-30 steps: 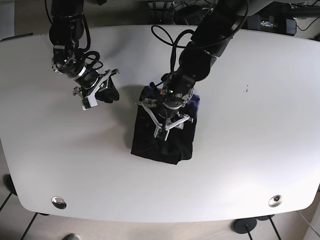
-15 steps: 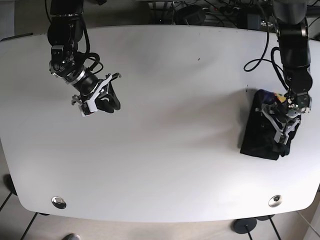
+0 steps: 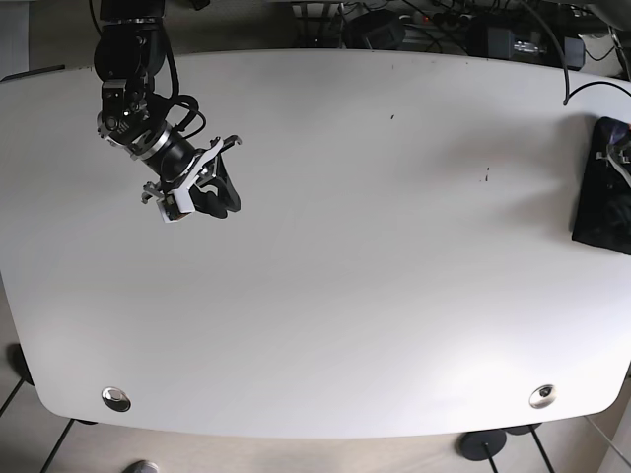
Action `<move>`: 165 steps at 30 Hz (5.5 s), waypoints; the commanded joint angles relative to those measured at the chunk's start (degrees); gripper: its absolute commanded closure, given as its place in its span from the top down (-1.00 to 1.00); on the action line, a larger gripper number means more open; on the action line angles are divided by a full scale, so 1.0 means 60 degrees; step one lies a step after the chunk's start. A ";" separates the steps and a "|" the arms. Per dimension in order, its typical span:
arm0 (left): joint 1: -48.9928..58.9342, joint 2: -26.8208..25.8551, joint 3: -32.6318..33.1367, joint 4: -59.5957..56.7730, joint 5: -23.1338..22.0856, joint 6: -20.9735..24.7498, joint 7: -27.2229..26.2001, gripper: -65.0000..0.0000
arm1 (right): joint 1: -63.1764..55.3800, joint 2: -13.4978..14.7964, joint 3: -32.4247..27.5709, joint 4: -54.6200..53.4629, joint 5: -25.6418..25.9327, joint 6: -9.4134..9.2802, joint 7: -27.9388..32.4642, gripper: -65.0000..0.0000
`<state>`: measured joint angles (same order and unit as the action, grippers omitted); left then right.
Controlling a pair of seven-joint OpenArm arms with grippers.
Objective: Fold the T-shirt properly
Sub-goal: 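Move the left gripper to the crumpled grey shirt and grasp it, then drag the grey shirt with the left gripper across the table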
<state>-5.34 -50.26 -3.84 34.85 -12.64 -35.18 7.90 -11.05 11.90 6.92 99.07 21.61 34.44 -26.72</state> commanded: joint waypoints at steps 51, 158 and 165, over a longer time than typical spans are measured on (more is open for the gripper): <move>0.1132 0.8472 -0.2635 1.2309 0.2730 0.1446 0.3760 0.29 | 0.0662 0.0075 0.0305 0.0009 0.0157 -0.1058 0.0241 0.04; -0.8435 0.6391 0.0822 1.2133 0.1382 -0.0078 0.8361 -1.00 | 0.3241 -0.0364 -0.0691 -0.3713 0.0172 -0.0985 0.0314 0.58; -0.8435 0.6347 0.0647 1.2148 0.1411 -0.0034 0.8361 -1.00 | 0.3959 -0.0555 -0.0662 -0.5192 0.0216 -0.0970 0.1091 -0.89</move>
<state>-53.80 -11.88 0.14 107.00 -4.45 -36.03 59.57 11.49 8.21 2.76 67.00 22.24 28.25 -21.56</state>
